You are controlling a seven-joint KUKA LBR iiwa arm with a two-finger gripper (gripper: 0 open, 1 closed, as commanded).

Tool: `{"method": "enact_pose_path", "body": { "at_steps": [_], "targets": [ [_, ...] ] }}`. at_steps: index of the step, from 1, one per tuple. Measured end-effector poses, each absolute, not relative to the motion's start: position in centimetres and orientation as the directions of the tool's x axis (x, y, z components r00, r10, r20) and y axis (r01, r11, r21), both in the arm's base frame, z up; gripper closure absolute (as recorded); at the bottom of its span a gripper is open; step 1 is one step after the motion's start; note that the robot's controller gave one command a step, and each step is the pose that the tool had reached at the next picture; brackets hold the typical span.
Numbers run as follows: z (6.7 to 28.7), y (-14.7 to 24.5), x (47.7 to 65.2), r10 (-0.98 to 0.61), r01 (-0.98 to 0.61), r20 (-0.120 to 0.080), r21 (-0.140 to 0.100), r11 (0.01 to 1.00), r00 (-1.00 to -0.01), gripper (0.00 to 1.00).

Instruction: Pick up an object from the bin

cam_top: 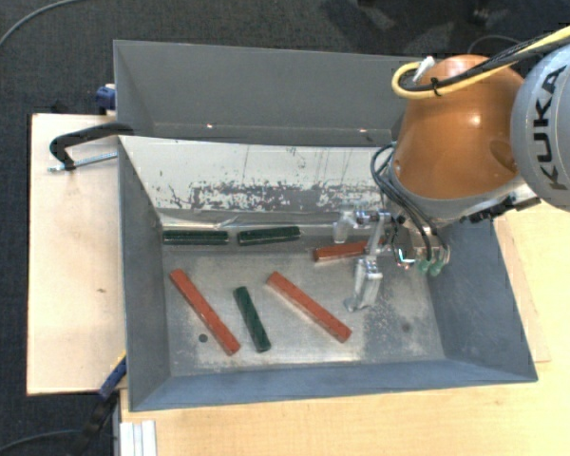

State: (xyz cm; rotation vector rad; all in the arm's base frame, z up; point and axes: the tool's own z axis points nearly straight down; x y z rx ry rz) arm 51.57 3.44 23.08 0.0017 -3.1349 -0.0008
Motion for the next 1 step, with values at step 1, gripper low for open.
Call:
{"method": "enact_pose_path", "body": {
  "at_steps": [1],
  "targets": [
    [10.13,0.9,51.85,0.156,0.156,0.007,0.0,0.988,-0.988,0.0]
  ]
}}
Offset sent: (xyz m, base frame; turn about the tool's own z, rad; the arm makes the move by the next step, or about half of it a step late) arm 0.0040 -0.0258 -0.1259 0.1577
